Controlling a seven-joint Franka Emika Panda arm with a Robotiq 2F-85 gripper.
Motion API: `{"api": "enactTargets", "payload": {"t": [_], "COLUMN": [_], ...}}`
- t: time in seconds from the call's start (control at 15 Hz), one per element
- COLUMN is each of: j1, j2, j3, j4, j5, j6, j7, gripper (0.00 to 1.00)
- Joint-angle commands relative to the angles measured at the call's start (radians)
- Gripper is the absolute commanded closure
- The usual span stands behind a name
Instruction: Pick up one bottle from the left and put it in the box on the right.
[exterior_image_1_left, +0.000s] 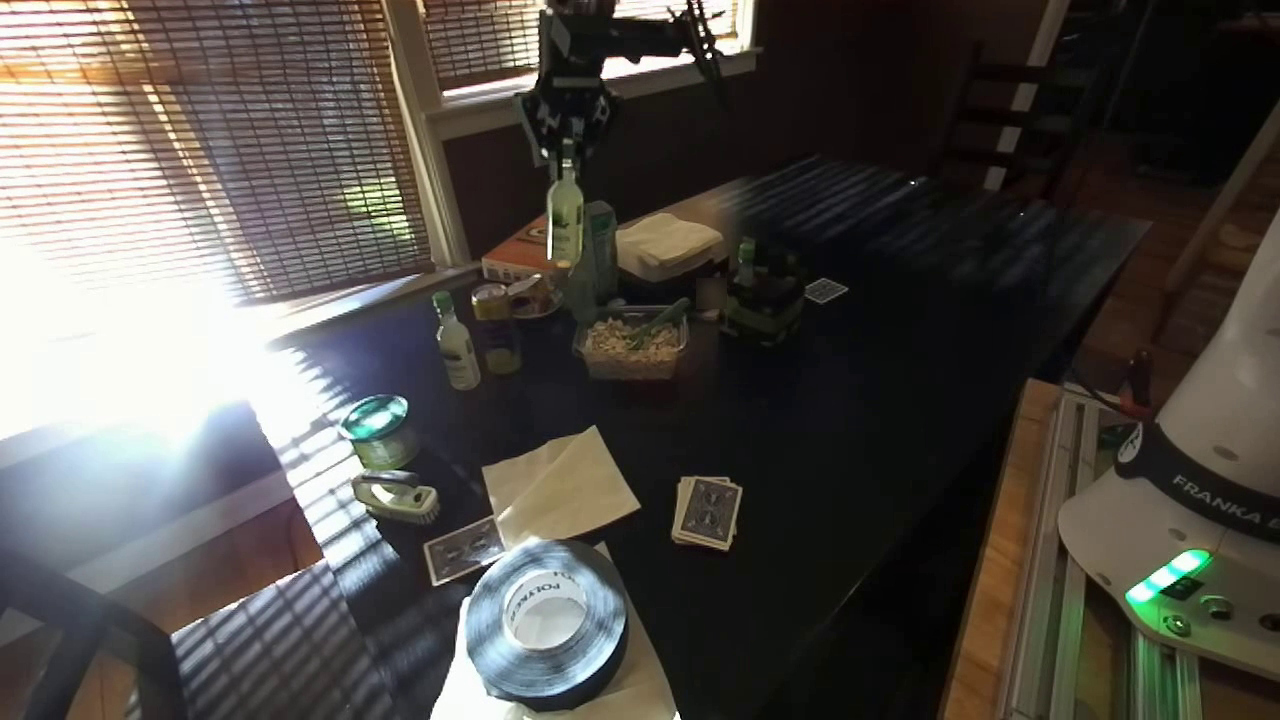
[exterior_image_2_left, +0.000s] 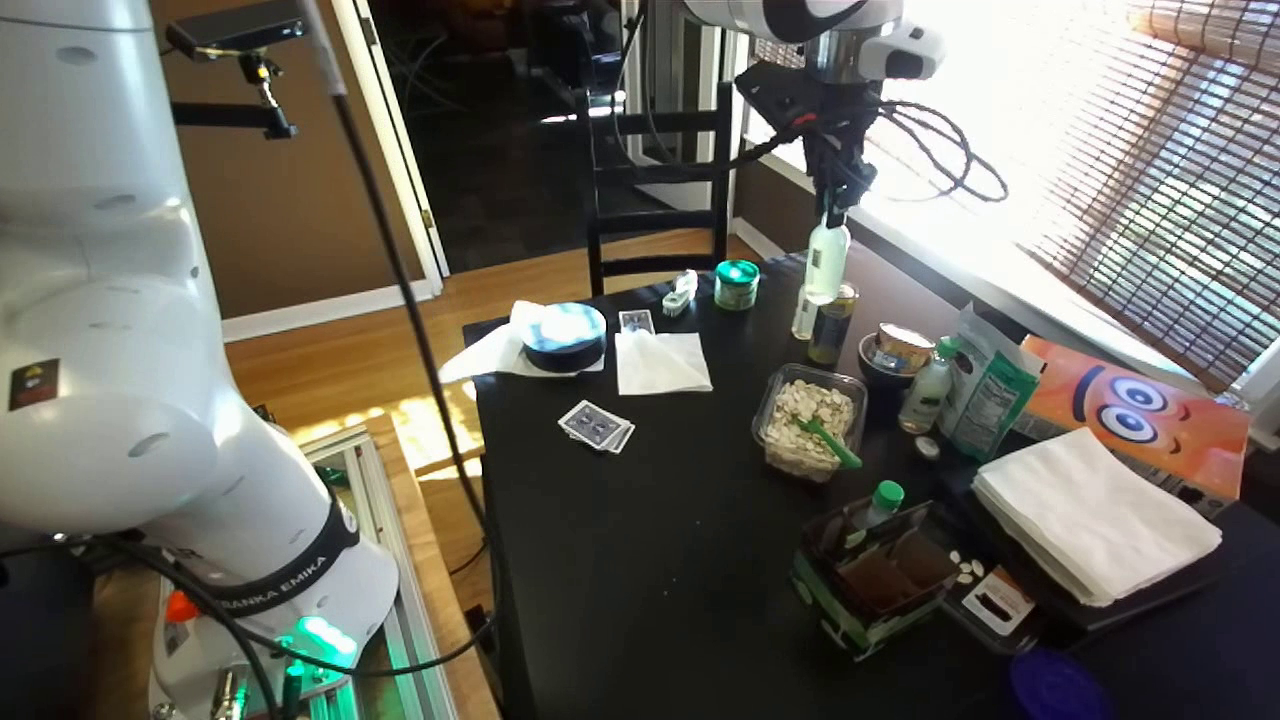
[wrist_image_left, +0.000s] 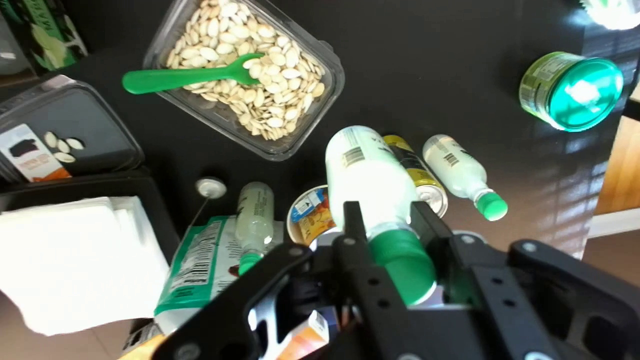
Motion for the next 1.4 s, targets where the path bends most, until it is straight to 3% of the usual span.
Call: {"api": "enactTargets", "payload": {"t": [0.0, 0.2, 0.33, 0.4, 0.73, 0.8, 1.33], "j1": [-0.015, -0.060, -0.100, -0.092, -0.120, -0.119, -0.236], "j2": [-0.217, -0.315, -0.334, -0.282, -0.309, -0.309, -0.348], "j3": [-0.031, -0.058, -0.072, -0.052, -0.060, -0.059, -0.154], "j4": [-0.171, -0.248, -0.274, -0.215, -0.255, -0.255, -0.275], "j5": [-0.057, -0.095, -0.052, -0.067, -0.065, -0.065, 0.006], "j6": [-0.079, -0.145, -0.137, -0.146, -0.145, -0.145, -0.177], "j7": [0.075, 0.158, 0.183, 0.143, 0.161, 0.163, 0.204], "gripper": [0.93, 0.93, 0.93, 0.71, 0.71, 0.93, 0.93]}}
